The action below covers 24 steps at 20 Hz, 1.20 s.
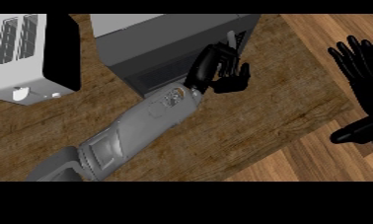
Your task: Pick up the milk, place it into the microwave and close the microwave
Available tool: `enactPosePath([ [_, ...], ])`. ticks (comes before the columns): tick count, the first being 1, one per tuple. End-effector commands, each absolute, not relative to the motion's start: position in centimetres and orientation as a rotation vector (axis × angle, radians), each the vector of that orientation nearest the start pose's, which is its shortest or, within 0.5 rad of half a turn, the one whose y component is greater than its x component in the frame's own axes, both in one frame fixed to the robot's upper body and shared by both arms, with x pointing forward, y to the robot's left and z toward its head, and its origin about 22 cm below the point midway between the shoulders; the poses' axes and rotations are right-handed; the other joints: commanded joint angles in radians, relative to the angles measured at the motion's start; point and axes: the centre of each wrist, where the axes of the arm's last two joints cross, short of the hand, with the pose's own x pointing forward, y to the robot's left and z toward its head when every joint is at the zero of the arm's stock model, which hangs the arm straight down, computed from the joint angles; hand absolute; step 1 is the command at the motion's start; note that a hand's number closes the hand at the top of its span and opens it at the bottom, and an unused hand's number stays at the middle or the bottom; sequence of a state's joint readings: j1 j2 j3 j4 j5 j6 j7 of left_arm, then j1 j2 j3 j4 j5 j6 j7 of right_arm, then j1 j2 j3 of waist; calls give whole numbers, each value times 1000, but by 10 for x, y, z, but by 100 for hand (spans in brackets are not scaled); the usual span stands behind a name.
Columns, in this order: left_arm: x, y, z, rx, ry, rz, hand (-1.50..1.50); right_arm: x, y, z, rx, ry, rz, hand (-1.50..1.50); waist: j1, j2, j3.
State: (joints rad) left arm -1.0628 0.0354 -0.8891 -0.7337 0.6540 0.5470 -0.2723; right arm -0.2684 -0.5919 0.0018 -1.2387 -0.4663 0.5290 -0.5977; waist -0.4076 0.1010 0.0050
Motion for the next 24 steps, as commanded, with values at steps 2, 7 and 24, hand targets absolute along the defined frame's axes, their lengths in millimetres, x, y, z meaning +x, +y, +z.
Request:
enactPosePath([
  [2,364,-20,85,-149,-1844,-533,150,313,-357,88,609,-2057,577,150,-20,-3,0],
  [7,363,-20,84,-150,-1834,-514,150,314,-330,104,749,-2022,745,150,-28,-6,2],
  [24,363,-18,80,-98,-1853,-438,150,299,-286,124,892,-1979,891,150,-83,-7,3],
])
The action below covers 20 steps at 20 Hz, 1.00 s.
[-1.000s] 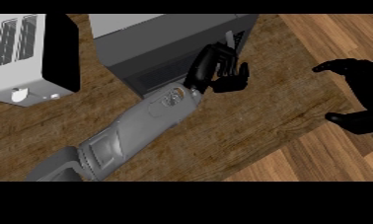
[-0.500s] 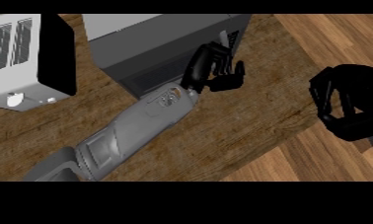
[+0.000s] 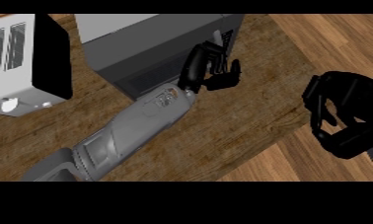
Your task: Pick up the milk, place it into the microwave and close the microwave
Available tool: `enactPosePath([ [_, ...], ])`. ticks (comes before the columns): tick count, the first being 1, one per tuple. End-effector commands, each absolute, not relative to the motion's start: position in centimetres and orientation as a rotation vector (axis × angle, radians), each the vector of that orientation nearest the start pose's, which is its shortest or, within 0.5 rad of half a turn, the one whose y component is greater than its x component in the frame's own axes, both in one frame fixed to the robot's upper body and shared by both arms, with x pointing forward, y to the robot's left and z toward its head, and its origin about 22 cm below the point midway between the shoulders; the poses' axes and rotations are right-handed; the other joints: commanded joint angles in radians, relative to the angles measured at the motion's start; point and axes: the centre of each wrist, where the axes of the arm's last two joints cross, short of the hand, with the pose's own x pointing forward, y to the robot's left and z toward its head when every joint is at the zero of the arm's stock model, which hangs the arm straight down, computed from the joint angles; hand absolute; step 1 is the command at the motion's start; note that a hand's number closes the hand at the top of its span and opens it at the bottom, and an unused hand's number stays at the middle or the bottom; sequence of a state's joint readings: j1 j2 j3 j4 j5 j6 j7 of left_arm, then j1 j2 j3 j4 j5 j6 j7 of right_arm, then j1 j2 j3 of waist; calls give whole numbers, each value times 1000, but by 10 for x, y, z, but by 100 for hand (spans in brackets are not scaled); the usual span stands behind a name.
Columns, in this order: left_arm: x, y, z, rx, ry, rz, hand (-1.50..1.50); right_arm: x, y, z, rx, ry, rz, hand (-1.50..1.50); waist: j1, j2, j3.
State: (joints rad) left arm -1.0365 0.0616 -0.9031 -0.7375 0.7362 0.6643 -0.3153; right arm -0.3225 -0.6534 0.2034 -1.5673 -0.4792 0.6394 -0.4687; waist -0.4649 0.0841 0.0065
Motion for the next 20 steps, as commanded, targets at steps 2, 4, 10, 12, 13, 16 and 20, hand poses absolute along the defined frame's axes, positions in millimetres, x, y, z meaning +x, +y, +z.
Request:
enactPosePath([
  [2,363,-17,78,-78,-1855,-424,150,296,-284,126,905,-1986,891,150,-33,3,3],
  [4,362,-18,80,-86,-1859,-409,150,294,-283,127,903,-1966,918,150,-42,4,2],
  [10,371,-4,80,13,-1847,-111,150,288,-281,127,899,-1974,885,150,5,-4,-4],
  [12,366,-2,59,-21,-1694,-251,150,277,-269,113,960,-1766,1031,150,5,27,0],
  [13,365,2,63,-120,-1595,-107,150,277,-271,116,951,-1768,1034,150,11,37,-9],
  [16,369,8,78,-249,-1545,117,150,268,-262,102,1016,-1753,959,150,43,39,-17],
  [20,371,18,67,-307,-1490,183,150,255,-255,96,1039,-1740,942,150,51,27,-14],
])
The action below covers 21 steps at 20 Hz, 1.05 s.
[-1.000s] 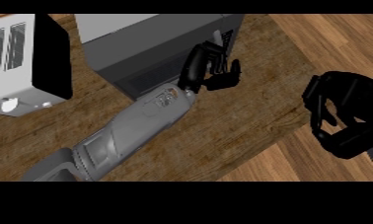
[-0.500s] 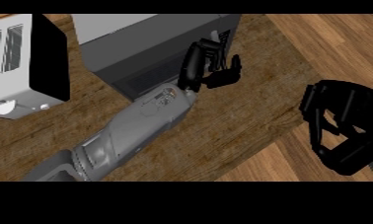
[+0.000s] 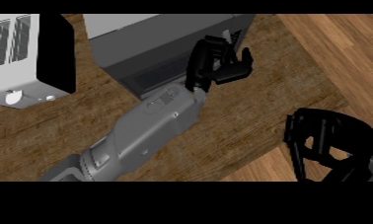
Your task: Pick up the milk, place it into the microwave and close the microwave
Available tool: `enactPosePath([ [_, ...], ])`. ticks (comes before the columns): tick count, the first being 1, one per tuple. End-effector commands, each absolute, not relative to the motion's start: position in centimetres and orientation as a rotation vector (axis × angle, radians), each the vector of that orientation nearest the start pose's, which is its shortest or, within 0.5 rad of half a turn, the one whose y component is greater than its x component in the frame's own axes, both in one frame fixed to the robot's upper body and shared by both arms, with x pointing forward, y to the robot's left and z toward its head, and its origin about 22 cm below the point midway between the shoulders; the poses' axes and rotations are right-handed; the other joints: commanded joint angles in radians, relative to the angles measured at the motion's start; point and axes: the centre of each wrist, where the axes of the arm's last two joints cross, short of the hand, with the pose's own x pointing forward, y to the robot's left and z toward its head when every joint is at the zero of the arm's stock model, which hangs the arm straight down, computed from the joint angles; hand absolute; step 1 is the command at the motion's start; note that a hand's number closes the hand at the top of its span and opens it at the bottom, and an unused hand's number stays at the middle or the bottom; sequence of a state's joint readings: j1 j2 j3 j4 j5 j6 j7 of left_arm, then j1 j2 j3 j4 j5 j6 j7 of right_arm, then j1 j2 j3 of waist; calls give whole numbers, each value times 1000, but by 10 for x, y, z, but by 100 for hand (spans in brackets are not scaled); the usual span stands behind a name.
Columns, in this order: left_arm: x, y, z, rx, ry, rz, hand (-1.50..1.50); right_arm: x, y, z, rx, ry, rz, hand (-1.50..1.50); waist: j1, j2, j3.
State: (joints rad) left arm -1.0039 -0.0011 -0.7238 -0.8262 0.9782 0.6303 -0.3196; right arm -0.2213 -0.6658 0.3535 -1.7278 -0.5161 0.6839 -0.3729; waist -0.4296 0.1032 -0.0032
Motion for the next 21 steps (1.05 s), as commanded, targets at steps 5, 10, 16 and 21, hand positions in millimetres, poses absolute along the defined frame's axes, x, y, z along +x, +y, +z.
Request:
enactPosePath([
  [5,369,26,48,-386,-1443,181,150,240,-244,90,1057,-1753,888,150,63,2,-5],
  [10,368,31,36,-436,-1419,174,150,223,-232,82,1073,-1759,838,150,81,-7,-4],
  [16,369,51,19,-490,-1404,140,150,207,-221,81,1070,-1783,806,150,115,-7,-4],
  [21,368,53,11,-521,-1398,148,150,191,-209,82,1079,-1796,794,150,126,-12,-5],
])
